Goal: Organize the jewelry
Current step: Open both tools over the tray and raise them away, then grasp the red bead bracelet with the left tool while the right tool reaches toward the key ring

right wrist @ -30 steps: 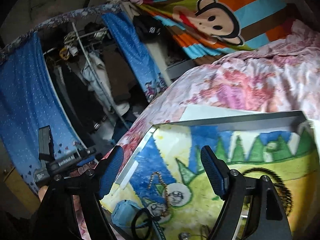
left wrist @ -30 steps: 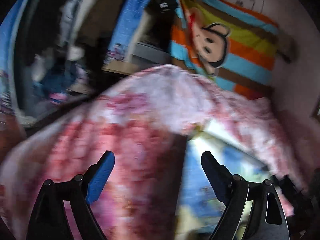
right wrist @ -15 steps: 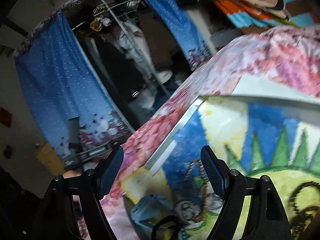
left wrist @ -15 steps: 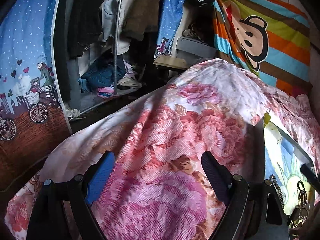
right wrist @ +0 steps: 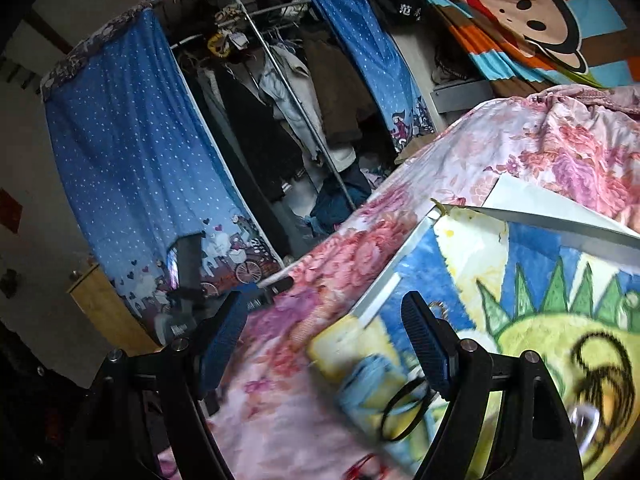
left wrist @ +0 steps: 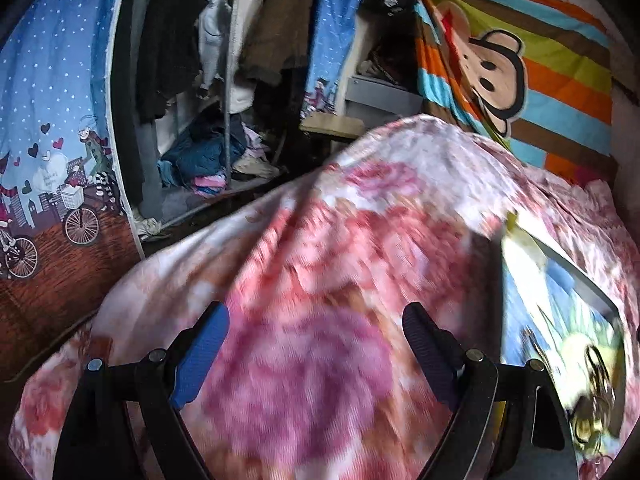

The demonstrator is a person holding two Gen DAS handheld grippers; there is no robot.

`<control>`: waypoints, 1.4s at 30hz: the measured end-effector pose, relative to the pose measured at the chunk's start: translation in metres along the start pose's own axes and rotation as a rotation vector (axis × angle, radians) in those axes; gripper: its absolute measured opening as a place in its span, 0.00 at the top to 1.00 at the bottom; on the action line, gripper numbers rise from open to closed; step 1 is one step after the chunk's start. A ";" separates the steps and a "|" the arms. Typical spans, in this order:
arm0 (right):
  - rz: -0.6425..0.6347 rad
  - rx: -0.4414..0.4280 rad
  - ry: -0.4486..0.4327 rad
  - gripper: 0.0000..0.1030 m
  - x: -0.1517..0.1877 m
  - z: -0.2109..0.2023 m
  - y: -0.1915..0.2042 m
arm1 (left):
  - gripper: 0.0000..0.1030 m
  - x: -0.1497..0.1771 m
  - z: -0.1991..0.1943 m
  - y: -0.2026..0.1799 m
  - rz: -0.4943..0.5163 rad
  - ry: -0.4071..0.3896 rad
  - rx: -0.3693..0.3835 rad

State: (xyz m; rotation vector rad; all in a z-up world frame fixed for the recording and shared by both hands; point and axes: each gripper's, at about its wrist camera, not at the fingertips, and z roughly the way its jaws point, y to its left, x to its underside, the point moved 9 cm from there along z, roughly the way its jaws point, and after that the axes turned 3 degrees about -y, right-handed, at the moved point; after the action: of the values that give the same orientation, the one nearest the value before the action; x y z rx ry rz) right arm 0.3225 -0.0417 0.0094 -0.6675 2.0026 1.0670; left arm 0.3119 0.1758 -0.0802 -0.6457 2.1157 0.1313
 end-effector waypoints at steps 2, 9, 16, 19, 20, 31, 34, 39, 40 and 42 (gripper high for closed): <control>0.013 0.019 -0.001 0.27 0.006 -0.013 0.005 | 0.15 0.010 -0.012 -0.007 0.035 0.017 0.022; 0.104 0.071 0.026 0.27 0.050 -0.048 0.009 | 0.15 0.041 -0.058 -0.033 0.138 0.070 0.106; 0.162 0.247 -0.034 0.27 0.082 -0.106 -0.003 | 0.15 0.073 -0.092 -0.082 0.189 0.171 0.402; 0.140 0.366 -0.061 0.27 0.087 -0.139 -0.009 | 0.15 0.091 -0.103 -0.089 0.197 0.226 0.484; 0.138 0.399 -0.062 0.27 0.090 -0.149 -0.009 | 0.15 0.097 -0.108 -0.091 0.206 0.239 0.510; 0.089 0.629 0.158 0.27 0.156 -0.166 -0.016 | 0.15 0.142 -0.138 -0.106 0.363 0.254 0.655; 0.016 0.613 0.207 0.27 0.167 -0.149 -0.007 | 0.15 0.145 -0.135 -0.116 0.410 0.251 0.664; -0.085 0.613 0.258 0.32 0.175 -0.124 0.001 | 0.26 0.147 -0.127 -0.138 0.440 0.272 0.713; -0.085 0.612 0.260 0.37 0.174 -0.121 0.001 | 0.32 0.149 -0.125 -0.145 0.449 0.285 0.728; -0.070 0.618 0.272 0.42 0.175 -0.111 -0.006 | 0.41 0.152 -0.120 -0.154 0.462 0.303 0.741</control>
State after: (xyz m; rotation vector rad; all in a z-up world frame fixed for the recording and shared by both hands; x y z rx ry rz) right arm 0.1842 -0.1560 -0.0953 -0.5559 2.3544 0.2806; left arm 0.2287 -0.0555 -0.1069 0.2818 2.3429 -0.5077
